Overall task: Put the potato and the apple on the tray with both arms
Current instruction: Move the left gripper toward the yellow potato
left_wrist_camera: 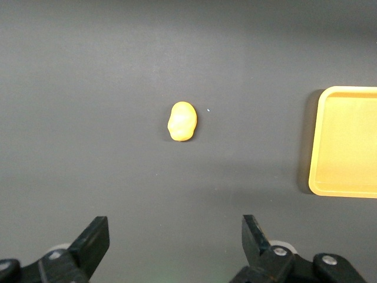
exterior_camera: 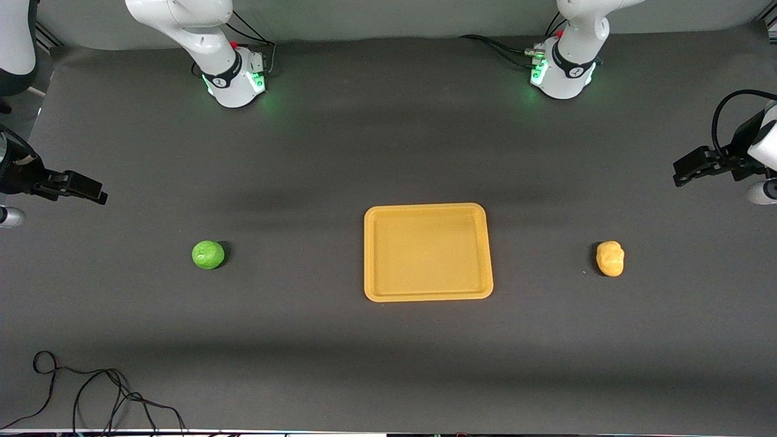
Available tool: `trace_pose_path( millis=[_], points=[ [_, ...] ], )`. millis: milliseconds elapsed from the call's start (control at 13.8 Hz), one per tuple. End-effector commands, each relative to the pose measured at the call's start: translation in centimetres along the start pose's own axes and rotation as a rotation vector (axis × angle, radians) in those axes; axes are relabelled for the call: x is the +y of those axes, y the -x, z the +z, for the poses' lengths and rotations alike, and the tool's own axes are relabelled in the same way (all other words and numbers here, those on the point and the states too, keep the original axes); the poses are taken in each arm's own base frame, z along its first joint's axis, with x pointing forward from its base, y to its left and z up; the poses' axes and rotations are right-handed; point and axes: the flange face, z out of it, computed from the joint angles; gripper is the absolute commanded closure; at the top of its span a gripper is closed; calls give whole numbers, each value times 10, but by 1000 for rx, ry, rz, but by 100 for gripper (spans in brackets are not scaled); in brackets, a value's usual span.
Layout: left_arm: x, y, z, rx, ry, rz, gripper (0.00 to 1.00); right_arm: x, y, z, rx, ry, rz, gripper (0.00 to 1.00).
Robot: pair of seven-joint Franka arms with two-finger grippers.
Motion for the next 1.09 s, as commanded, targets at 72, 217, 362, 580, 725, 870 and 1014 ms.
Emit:
trace_pose_path(
  millis=[72, 217, 362, 580, 725, 870, 1014],
  points=[
    [0, 1, -1, 0, 10, -5, 0, 0, 5, -8, 2, 8, -9, 0],
    [0, 1, -1, 0, 10, -8, 0, -1, 4, -7, 0, 8, -9, 0],
    [1, -5, 1, 20, 15, -3, 0, -1, 4, -6, -1, 8, -9, 0],
    [7, -21, 10, 69, 16, 15, 0, -2, 4, -5, -3, 7, -11, 0],
    [6, -30, 24, 58, 15, 17, 0, -3, 4, -3, -10, 8, -12, 0],
    [8, -38, 37, 53, 18, 25, 0, -4, 4, -4, -10, 6, -12, 0],
    [13, -48, 60, 23, -7, 50, 0, -4, 4, -5, -7, 6, -12, 0]
  ],
)
